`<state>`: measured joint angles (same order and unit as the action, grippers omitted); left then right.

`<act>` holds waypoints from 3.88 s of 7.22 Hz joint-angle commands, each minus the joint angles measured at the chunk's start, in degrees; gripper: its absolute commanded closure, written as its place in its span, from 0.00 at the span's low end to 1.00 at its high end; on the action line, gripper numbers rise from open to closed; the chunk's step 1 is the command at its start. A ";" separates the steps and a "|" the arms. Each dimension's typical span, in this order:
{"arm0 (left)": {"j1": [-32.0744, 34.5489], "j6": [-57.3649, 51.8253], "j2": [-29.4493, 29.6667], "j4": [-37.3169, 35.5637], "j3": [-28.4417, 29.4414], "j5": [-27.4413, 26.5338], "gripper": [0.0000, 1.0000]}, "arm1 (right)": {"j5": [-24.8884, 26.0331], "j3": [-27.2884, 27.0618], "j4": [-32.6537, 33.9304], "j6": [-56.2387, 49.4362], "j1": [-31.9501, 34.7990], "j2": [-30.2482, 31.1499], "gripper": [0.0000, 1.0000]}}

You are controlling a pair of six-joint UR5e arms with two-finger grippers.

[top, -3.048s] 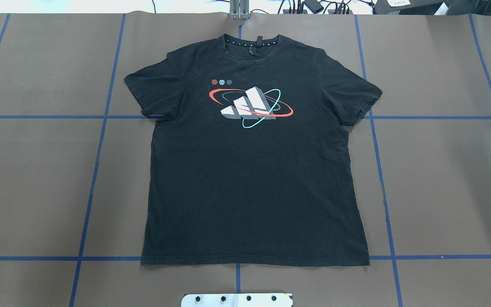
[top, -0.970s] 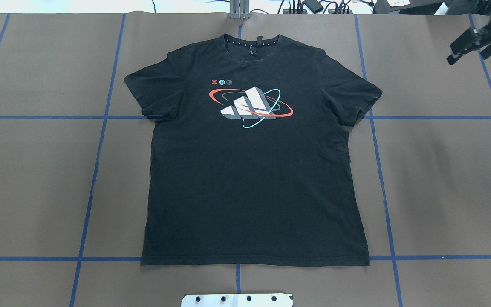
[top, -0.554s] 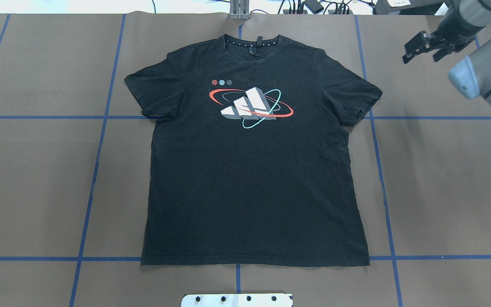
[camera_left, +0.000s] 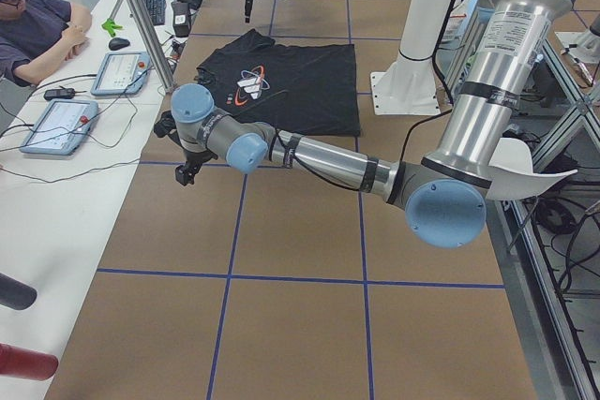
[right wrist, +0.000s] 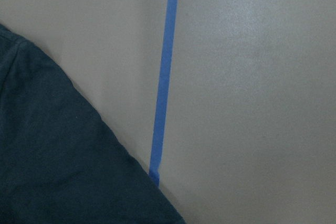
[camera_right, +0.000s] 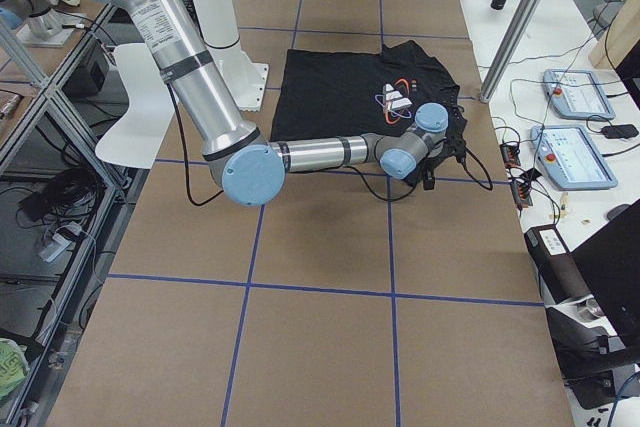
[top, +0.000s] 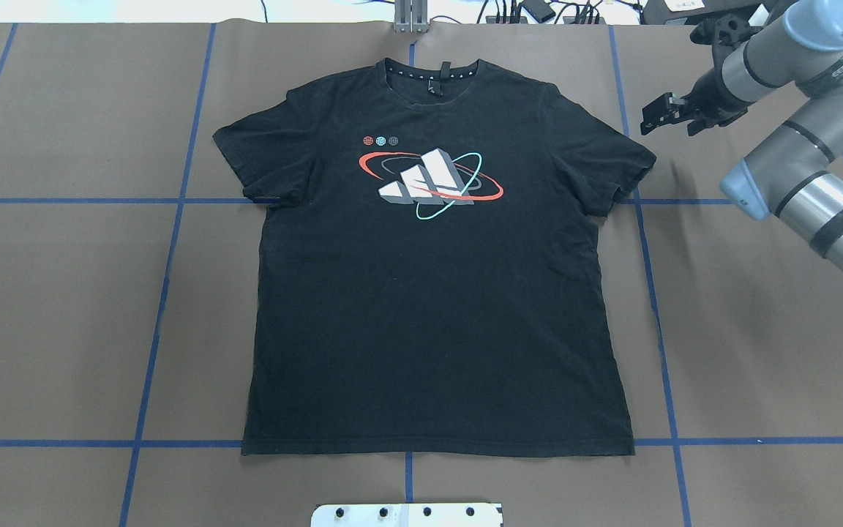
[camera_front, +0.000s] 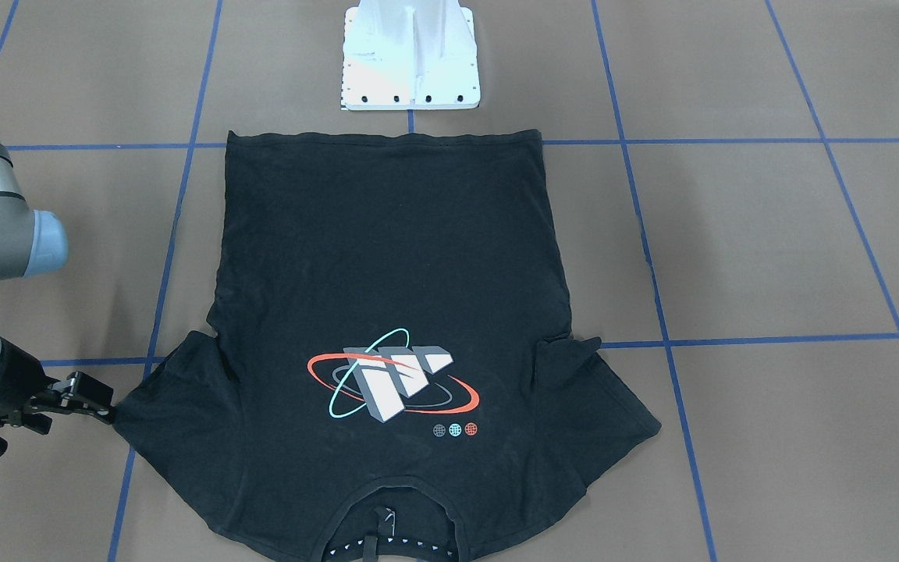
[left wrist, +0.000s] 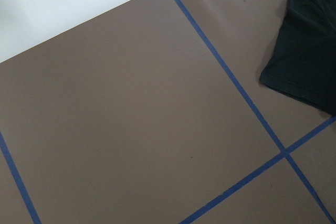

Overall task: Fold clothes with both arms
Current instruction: 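Move the right gripper toward the shirt's sleeve farthest from the robot, then grasp the sleeve with the right gripper and fold it inward across the shirt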

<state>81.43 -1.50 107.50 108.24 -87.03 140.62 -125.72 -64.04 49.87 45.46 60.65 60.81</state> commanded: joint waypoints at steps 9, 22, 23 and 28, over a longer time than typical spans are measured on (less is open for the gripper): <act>-0.04 -0.09 -0.28 0.04 0.11 0.00 0.00 | 4.78 1.02 -0.92 -0.11 -3.96 0.45 0.96; -0.13 -0.09 -0.63 0.83 0.63 0.00 0.00 | 15.05 7.17 18.42 11.58 -13.27 -24.86 1.00; -0.13 -0.09 -0.63 1.18 0.81 0.00 0.00 | 15.15 7.17 18.42 11.58 -13.54 -24.95 1.00; -0.13 -0.17 -0.63 1.53 1.34 0.00 0.00 | 16.20 10.86 18.42 12.99 -13.81 -28.64 1.00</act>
<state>81.37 -1.64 106.87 109.74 -85.81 140.62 -110.00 -54.29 68.31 58.28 46.94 32.89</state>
